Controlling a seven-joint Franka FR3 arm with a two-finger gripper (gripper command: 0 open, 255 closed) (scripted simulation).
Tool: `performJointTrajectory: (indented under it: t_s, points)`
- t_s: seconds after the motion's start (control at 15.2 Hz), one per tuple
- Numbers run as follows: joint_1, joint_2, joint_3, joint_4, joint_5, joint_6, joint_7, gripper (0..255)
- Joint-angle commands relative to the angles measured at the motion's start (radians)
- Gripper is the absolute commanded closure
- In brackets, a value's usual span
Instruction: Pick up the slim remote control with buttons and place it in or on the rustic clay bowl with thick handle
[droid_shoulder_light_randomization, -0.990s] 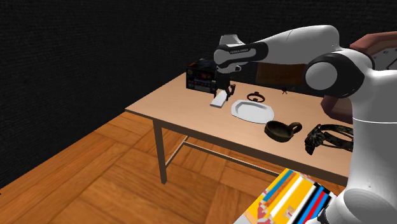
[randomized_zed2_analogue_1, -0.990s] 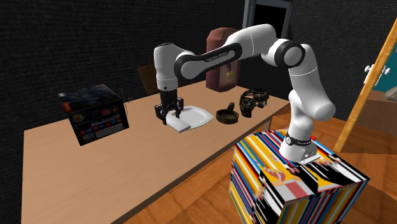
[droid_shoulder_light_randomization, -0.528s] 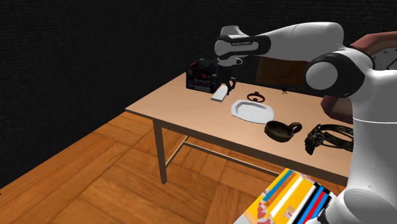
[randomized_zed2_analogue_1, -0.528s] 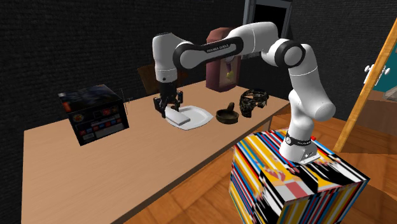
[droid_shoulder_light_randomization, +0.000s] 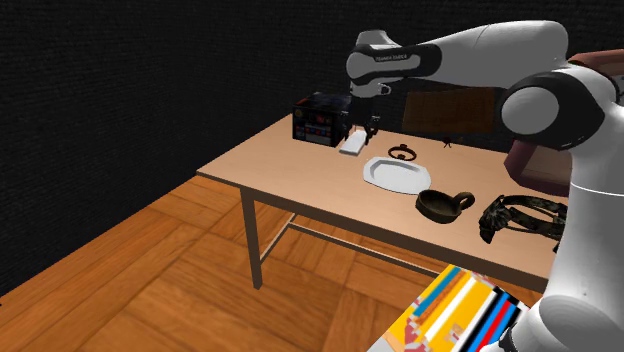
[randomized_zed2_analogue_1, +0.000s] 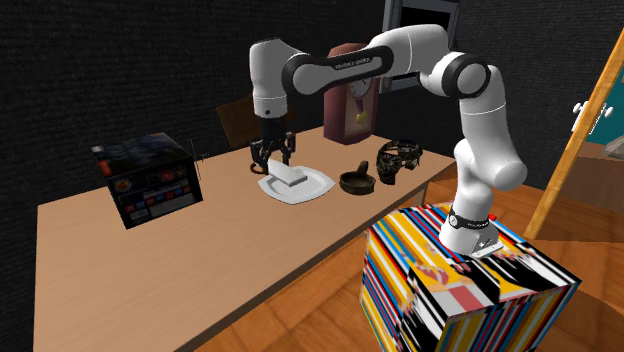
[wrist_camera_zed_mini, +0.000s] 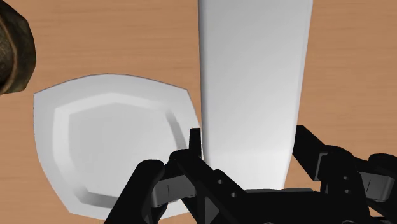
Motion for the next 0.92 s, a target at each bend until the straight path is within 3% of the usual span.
performJointTrajectory:
  t_s: [0.0, 0.4, 0.86]
  points:
    - [-0.013, -0.08, -0.005, -0.112, 0.003, 0.032, -0.018, 255]
    - [-0.055, -0.307, -0.031, -0.417, 0.008, 0.11, -0.086, 255]
    - [-0.1, -0.541, -0.079, -0.689, -0.003, 0.148, -0.174, 255]
